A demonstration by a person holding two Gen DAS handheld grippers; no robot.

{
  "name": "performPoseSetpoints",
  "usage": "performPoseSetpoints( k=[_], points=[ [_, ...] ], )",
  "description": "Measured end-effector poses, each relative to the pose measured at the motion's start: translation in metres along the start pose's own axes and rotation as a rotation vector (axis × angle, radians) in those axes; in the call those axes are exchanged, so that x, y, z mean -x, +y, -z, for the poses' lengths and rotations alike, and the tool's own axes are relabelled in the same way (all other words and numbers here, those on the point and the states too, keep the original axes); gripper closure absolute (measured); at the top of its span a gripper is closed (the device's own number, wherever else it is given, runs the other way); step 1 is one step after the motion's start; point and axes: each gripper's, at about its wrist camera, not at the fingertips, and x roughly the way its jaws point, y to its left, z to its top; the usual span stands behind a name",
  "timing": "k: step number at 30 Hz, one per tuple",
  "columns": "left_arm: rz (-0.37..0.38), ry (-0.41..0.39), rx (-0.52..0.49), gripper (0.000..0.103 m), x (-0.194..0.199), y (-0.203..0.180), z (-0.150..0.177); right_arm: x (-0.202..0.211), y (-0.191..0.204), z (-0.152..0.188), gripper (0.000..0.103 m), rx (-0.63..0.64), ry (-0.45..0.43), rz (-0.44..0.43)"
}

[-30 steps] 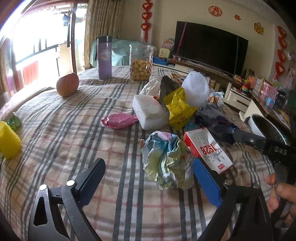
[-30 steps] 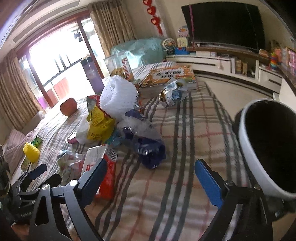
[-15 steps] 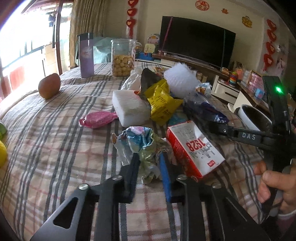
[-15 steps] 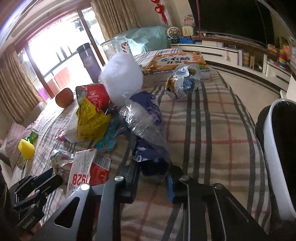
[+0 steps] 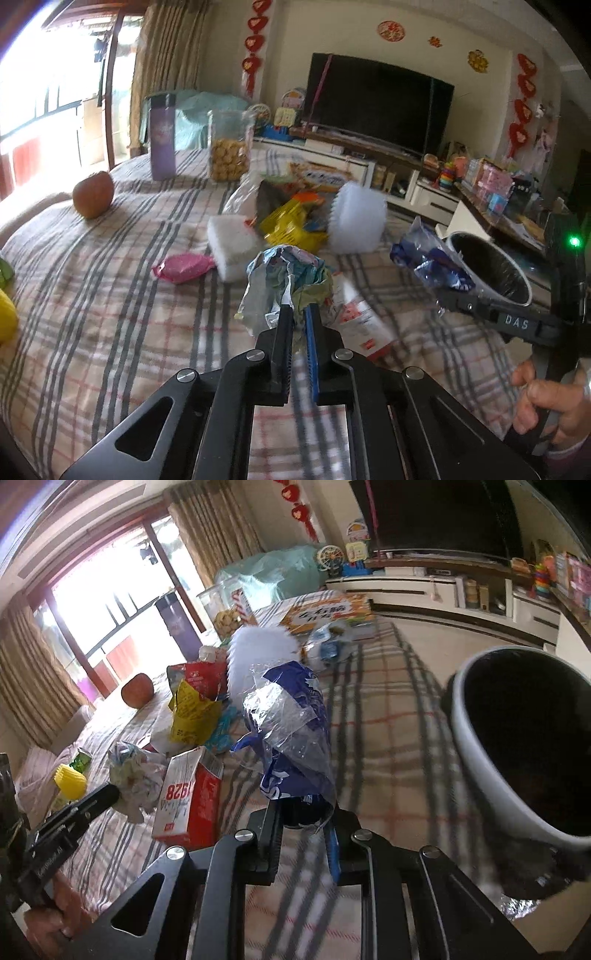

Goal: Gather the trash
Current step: 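Carry both items over the trash bin and open both tools to drop them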

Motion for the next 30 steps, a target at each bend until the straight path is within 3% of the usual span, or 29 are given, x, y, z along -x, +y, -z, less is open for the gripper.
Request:
performPoseSetpoints(
  k=[10,30],
  points=[
    [0.099,-0.009,-0.08,0.098,-0.003,-0.043,-0.009,0.034,-0.029,0.002,0.083,-0.049,-0.051,0.046],
    [0.258,0.028,-0.197,0.098,-0.069,-0.104,-0.038,0.084,-0.096,0.004,0.083,-0.142,-0.112,0.168]
  ],
)
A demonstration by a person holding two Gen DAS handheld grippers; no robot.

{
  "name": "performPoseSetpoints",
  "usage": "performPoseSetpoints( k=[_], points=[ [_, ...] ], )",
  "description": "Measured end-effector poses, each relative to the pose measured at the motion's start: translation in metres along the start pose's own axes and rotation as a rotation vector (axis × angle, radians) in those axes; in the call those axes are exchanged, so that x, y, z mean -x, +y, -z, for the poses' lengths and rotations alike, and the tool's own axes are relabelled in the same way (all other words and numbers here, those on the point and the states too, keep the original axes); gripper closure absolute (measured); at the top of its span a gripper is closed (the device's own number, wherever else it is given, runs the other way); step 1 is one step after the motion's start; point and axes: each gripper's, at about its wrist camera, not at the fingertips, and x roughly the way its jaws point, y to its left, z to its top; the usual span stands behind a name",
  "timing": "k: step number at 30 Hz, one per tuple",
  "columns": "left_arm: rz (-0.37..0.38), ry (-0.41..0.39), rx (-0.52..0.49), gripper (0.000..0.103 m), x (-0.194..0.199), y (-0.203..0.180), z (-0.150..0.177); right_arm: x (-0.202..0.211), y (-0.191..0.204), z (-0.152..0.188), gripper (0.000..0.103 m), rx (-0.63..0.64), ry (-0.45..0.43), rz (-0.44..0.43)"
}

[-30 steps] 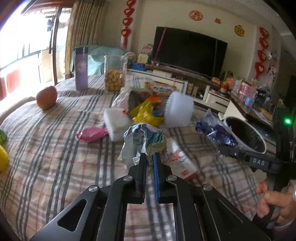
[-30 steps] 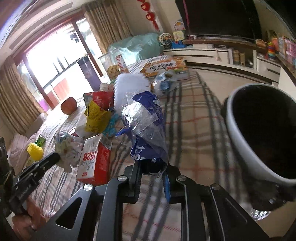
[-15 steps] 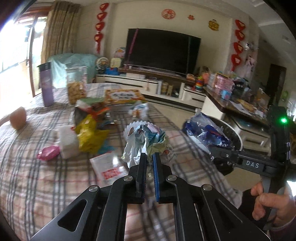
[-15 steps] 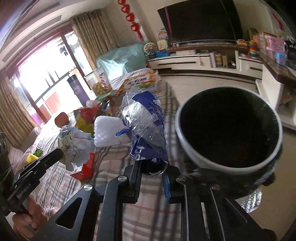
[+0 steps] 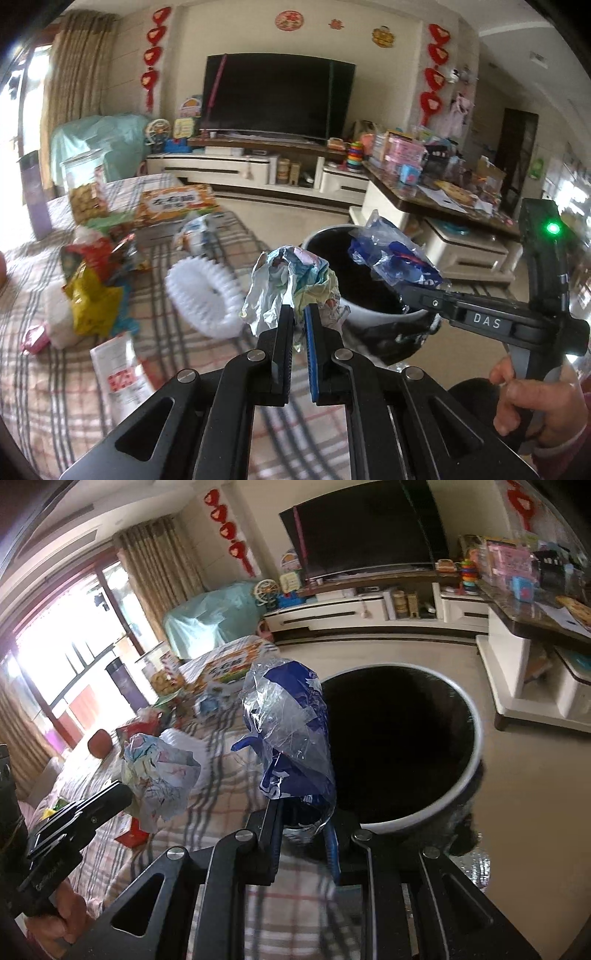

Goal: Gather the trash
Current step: 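Carry both items over the trash bin and open both tools to drop them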

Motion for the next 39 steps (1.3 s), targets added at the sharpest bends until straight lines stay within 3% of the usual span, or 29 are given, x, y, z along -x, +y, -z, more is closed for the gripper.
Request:
performPoseSetpoints(
  k=[17,33,36,38,39],
  points=[
    [0.083,0.049,0.009,0.098,-0.082,-0.005,-0.048,0.001,-0.044,-0.016,0.083,-0.042,0.015,0.064],
    [0.081,0.085,0.001,0.097,-0.113,-0.037,-0.063,-0.017,-0.06,-0.028,0.079,-0.029,0.05,0.086],
    [0.078,0.102,0.007,0.078,-0.117,-0.039,-0.064,-0.019,-0.06,-0.031,0.075,-0.025,0.054,0.088],
    [0.062,0.092,0.007,0.059,-0.115,-0.039,-0.064,-0.02,-0.06,-0.031,0.069,-0.025,0.054,0.089],
    [0.053,0.088,0.011,0.056,-0.112,-0.039,-0.063,-0.019,-0.06,-0.031,0.064,-0.026,0.051,0.089]
  ],
)
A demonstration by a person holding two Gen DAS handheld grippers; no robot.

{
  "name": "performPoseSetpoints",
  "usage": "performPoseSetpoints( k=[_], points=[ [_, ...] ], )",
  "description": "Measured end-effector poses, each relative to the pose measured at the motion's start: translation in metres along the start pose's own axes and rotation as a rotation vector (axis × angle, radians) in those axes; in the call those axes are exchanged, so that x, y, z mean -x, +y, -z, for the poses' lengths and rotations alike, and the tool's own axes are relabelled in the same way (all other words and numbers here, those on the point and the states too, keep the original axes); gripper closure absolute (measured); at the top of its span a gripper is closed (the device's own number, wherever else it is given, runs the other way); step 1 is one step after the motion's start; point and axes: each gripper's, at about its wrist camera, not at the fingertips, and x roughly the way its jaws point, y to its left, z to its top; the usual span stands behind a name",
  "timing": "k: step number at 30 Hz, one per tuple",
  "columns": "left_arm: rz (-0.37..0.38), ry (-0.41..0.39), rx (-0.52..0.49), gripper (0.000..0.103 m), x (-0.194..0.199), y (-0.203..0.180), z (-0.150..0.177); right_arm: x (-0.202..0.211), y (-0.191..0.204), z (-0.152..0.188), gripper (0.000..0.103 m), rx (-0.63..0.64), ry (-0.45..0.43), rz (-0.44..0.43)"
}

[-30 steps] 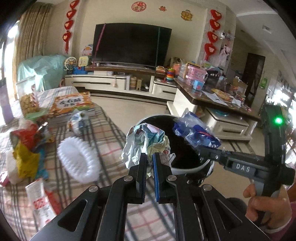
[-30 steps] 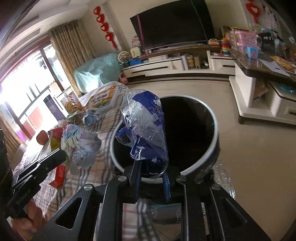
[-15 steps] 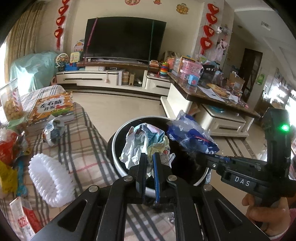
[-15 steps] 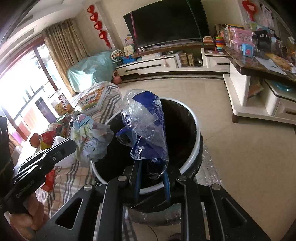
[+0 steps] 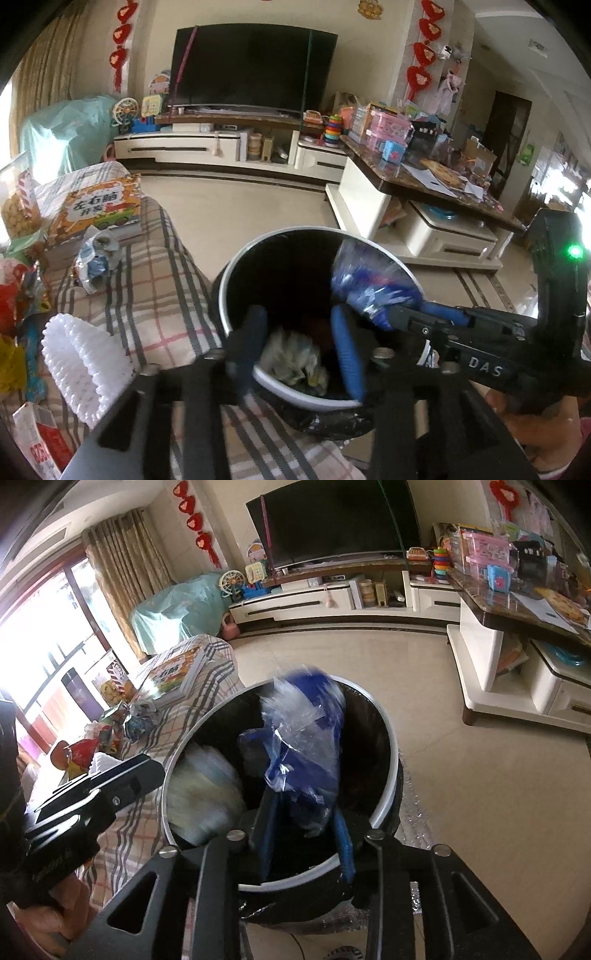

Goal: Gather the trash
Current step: 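Carry both items over the trash bin and open both tools to drop them, then move the right tool to the white foam mesh sleeve and grasp it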

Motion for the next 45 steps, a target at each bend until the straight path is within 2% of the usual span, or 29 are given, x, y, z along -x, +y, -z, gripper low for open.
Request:
performPoseSetpoints(
  k=[2,6,9,10,11,15,23,33,36,41,45],
  points=[
    [-0.004,-0.003,0.008,0.054,0.004,0.001,0.002,0.001,0.0,0.001,0.048,0.0,-0.007,0.003],
    [-0.019,-0.004,0.033,0.051,0.018,0.008,0.013,0.006,0.001,0.004,0.043,-0.012,-0.021,-0.005],
    [-0.028,-0.01,0.064,0.046,0.036,0.015,0.024,0.012,0.003,0.007,0.026,-0.024,-0.048,-0.021],
    [-0.033,-0.011,0.069,0.045,0.04,0.016,0.028,0.015,0.005,0.009,0.017,-0.027,-0.056,-0.02],
    [-0.039,-0.013,0.075,0.044,0.045,0.018,0.032,0.016,0.007,0.01,0.013,-0.03,-0.062,-0.027],
    [-0.07,-0.024,0.109,0.036,0.072,0.025,0.051,0.021,0.015,0.017,0.013,-0.043,-0.071,-0.055],
    [-0.134,-0.039,0.156,0.033,0.12,0.03,0.085,0.027,0.042,0.035,0.011,-0.052,-0.076,-0.118],
    [-0.234,-0.072,0.236,0.031,0.181,0.035,0.125,0.023,0.085,0.05,0.011,0.014,-0.049,-0.19],
    [-0.266,-0.073,0.249,0.025,0.192,0.032,0.133,0.02,0.098,0.053,0.011,0.041,-0.041,-0.212],
    [-0.327,-0.041,0.28,0.025,0.2,0.026,0.146,0.011,0.118,0.056,0.011,0.088,-0.02,-0.248],
    [-0.341,-0.018,0.318,0.025,0.2,0.023,0.147,0.001,0.131,0.055,0.011,0.119,-0.001,-0.277]
  ],
)
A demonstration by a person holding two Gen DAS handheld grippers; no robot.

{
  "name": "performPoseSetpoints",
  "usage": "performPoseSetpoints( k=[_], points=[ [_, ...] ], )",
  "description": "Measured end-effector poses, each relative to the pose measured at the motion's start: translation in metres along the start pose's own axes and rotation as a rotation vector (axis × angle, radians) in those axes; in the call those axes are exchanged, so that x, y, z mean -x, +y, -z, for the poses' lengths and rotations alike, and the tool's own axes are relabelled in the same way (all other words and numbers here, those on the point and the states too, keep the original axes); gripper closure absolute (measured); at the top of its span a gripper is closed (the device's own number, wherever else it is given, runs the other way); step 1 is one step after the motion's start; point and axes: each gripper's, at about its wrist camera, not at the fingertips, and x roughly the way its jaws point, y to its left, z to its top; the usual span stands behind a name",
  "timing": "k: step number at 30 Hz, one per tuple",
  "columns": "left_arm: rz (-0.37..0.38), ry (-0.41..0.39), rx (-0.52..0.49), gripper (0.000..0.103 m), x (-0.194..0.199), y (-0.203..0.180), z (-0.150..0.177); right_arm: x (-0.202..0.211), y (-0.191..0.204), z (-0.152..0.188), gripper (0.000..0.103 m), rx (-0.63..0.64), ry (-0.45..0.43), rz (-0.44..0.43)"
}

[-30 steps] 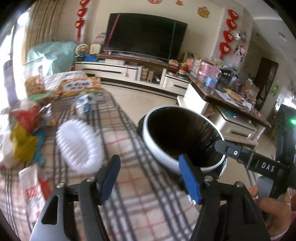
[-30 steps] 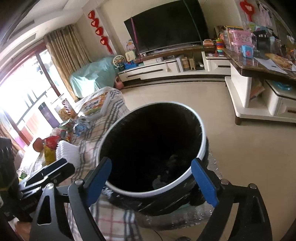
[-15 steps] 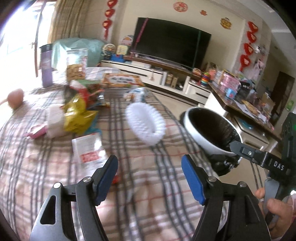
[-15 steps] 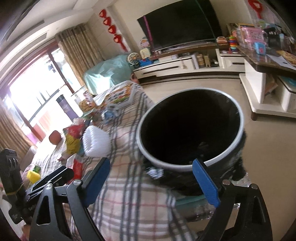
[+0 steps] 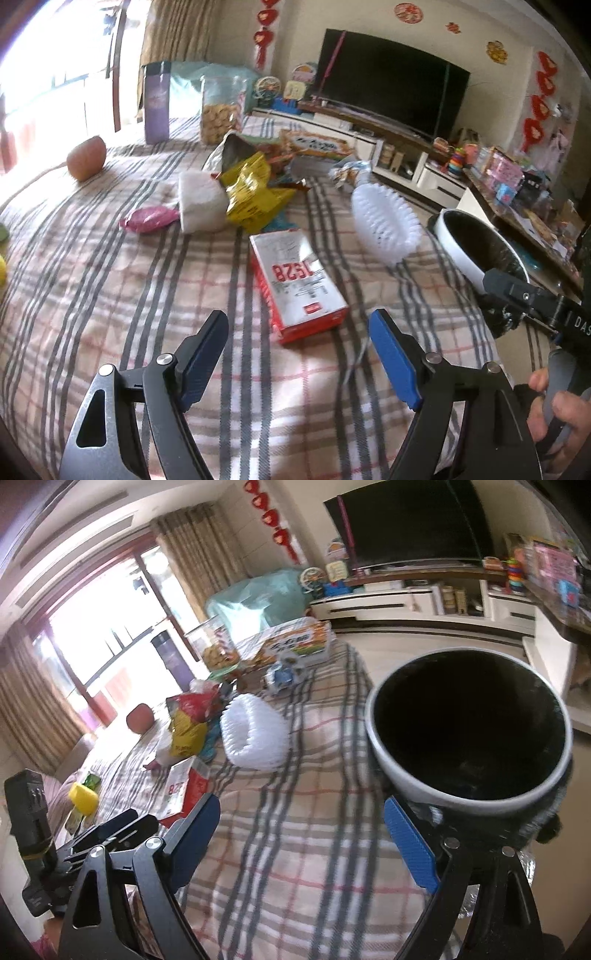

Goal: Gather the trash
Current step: 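Move the right tool to the white foam mesh sleeve and grasp it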

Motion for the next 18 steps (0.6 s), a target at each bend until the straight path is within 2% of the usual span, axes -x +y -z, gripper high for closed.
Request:
performPoseSetpoints(
  k=[7,18],
  points=[
    [-0.018,0.024,0.018,0.024,-0.005,-0.008,-0.012,-0.022,0.016,-0.01,0.011,0.057,0.031,-0.032],
    [-0.055,0.06,0.04,0.024,-0.041,-0.006,-0.036,-0.075,0.03,-0.028,0.013,0.09,0.091,-0.063]
  ],
)
